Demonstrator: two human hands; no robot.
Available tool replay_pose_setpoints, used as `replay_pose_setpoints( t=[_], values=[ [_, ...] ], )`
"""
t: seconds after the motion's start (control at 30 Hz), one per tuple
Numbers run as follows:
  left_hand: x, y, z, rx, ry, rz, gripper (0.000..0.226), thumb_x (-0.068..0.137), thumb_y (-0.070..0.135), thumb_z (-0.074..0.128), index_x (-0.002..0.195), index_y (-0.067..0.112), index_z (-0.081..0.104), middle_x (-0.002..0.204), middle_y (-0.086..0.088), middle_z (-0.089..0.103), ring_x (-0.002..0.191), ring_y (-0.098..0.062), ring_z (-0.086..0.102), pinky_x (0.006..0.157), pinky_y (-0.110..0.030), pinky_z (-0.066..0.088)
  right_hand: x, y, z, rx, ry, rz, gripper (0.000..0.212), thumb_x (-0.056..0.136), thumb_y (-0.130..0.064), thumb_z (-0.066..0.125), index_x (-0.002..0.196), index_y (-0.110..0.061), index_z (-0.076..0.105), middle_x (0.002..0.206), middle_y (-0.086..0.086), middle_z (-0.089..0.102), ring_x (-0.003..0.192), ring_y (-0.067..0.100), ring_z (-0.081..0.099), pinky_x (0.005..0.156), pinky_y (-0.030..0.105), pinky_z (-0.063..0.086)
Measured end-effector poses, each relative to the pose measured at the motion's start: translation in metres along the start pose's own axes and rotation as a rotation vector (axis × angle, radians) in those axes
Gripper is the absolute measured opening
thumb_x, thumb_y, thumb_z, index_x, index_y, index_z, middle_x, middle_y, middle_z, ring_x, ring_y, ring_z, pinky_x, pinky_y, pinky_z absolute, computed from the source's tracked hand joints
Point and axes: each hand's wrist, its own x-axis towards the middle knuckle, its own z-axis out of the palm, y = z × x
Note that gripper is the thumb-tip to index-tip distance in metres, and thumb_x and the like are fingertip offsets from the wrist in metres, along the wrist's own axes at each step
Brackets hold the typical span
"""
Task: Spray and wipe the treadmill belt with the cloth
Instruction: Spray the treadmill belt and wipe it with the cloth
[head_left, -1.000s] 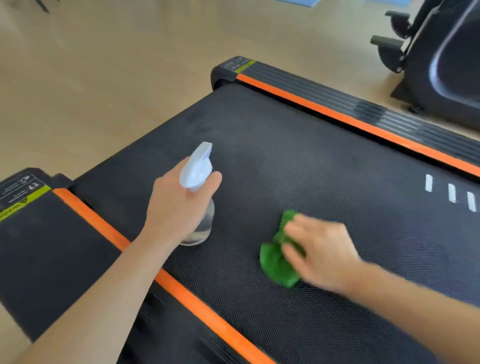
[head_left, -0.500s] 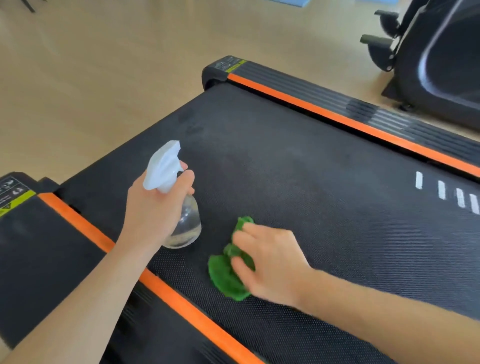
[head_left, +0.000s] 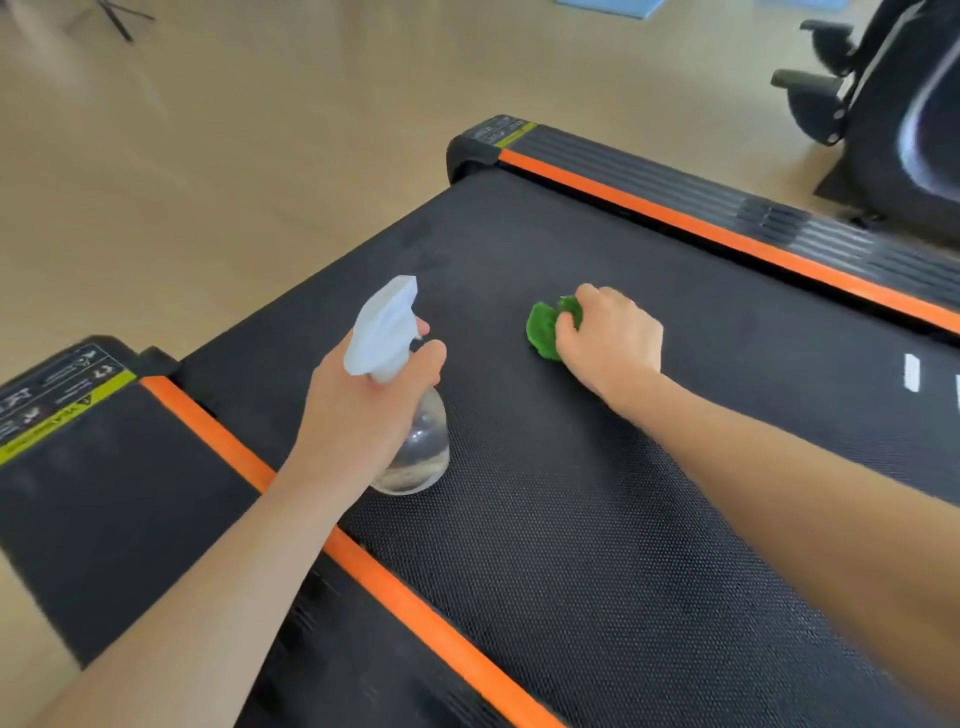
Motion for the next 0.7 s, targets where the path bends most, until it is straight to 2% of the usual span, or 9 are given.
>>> replay_pose_setpoints(
  t=[0.1, 0.2, 0.33, 0.47, 0.53, 0.57, 0.6, 0.63, 0.7],
  values=[
    [0.011, 0.005, -0.016, -0.082, 0.066, -0.021, 0.009, 0.094, 0.028, 0.072, 0.102, 0.028, 0.075, 0.091, 0.004, 0.076, 0.070, 0.006, 0.063, 0.061, -0.003, 0.044, -0.082, -0.026, -0.016, 0.094, -0.068, -0.316, 0.019, 0.090, -0.040, 0.044, 0.082, -0.022, 0.045, 0.081, -0.006, 0.053, 0.074, 0.026, 0.059, 0.059, 0.033, 0.041],
    [0.028, 0.005, -0.044, -0.163, 0.190, -0.056, 0.008, 0.091, 0.035, 0.073, 0.098, 0.038, 0.075, 0.100, 0.011, 0.074, 0.084, 0.001, 0.064, 0.076, -0.019, 0.046, -0.159, -0.039, -0.040, 0.222, -0.173, -0.624, 0.019, 0.087, -0.039, 0.053, 0.078, -0.024, 0.046, 0.077, -0.007, 0.049, 0.065, 0.019, 0.052, 0.051, 0.032, 0.040],
    [0.040, -0.013, -0.071, -0.127, 0.253, -0.015, 0.012, 0.092, 0.036, 0.072, 0.104, 0.034, 0.074, 0.105, 0.017, 0.071, 0.090, 0.005, 0.063, 0.077, -0.015, 0.042, -0.136, -0.040, -0.033, 0.184, -0.155, -0.831, 0.020, 0.089, -0.033, 0.054, 0.075, -0.021, 0.048, 0.074, -0.008, 0.046, 0.062, 0.019, 0.047, 0.050, 0.033, 0.039],
    [0.046, -0.032, -0.072, -0.094, 0.208, 0.050, 0.011, 0.092, 0.034, 0.073, 0.101, 0.041, 0.072, 0.097, 0.012, 0.074, 0.076, 0.007, 0.062, 0.070, -0.006, 0.049, -0.055, -0.084, 0.006, 0.127, -0.070, -0.678, 0.025, 0.088, -0.041, 0.042, 0.076, -0.022, 0.052, 0.075, -0.007, 0.051, 0.067, 0.022, 0.059, 0.052, 0.028, 0.031],
    [0.059, -0.041, -0.073, -0.086, 0.183, 0.030, 0.018, 0.080, 0.043, 0.071, 0.096, 0.052, 0.071, 0.090, 0.009, 0.079, 0.075, 0.004, 0.068, 0.079, -0.019, 0.058, -0.007, -0.112, 0.028, 0.123, -0.026, -0.533, 0.021, 0.090, -0.039, 0.045, 0.077, -0.023, 0.046, 0.076, -0.007, 0.048, 0.072, 0.026, 0.059, 0.057, 0.030, 0.031],
    [0.065, -0.045, -0.074, -0.078, 0.160, 0.028, 0.021, 0.075, 0.048, 0.068, 0.093, 0.058, 0.069, 0.085, 0.009, 0.080, 0.071, 0.004, 0.068, 0.078, -0.026, 0.059, 0.015, -0.126, 0.038, 0.119, -0.025, -0.452, 0.021, 0.093, -0.037, 0.046, 0.079, -0.022, 0.046, 0.077, -0.006, 0.048, 0.074, 0.027, 0.058, 0.058, 0.032, 0.032],
    [0.069, -0.048, -0.076, -0.058, 0.138, 0.041, 0.022, 0.073, 0.050, 0.067, 0.093, 0.062, 0.067, 0.082, 0.011, 0.080, 0.066, 0.005, 0.066, 0.074, -0.027, 0.056, 0.035, -0.140, 0.045, 0.099, -0.024, -0.378, 0.021, 0.095, -0.036, 0.046, 0.081, -0.020, 0.047, 0.080, -0.004, 0.050, 0.076, 0.028, 0.057, 0.058, 0.032, 0.032],
    [0.071, -0.050, -0.080, -0.045, 0.109, 0.058, 0.023, 0.075, 0.049, 0.069, 0.095, 0.061, 0.068, 0.081, 0.010, 0.079, 0.063, 0.005, 0.064, 0.073, -0.024, 0.053, 0.051, -0.153, 0.052, 0.068, -0.020, -0.312, 0.020, 0.097, -0.034, 0.045, 0.084, -0.019, 0.048, 0.082, -0.002, 0.051, 0.077, 0.027, 0.055, 0.058, 0.033, 0.031],
    [0.069, -0.048, -0.090, -0.085, 0.069, 0.105, 0.020, 0.088, 0.034, 0.077, 0.104, 0.045, 0.073, 0.089, 0.009, 0.077, 0.069, 0.004, 0.062, 0.072, -0.014, 0.050, 0.067, -0.172, 0.059, 0.029, -0.017, -0.218, 0.019, 0.097, -0.033, 0.044, 0.086, -0.018, 0.047, 0.089, 0.001, 0.056, 0.074, 0.027, 0.052, 0.059, 0.033, 0.031]
  ],
)
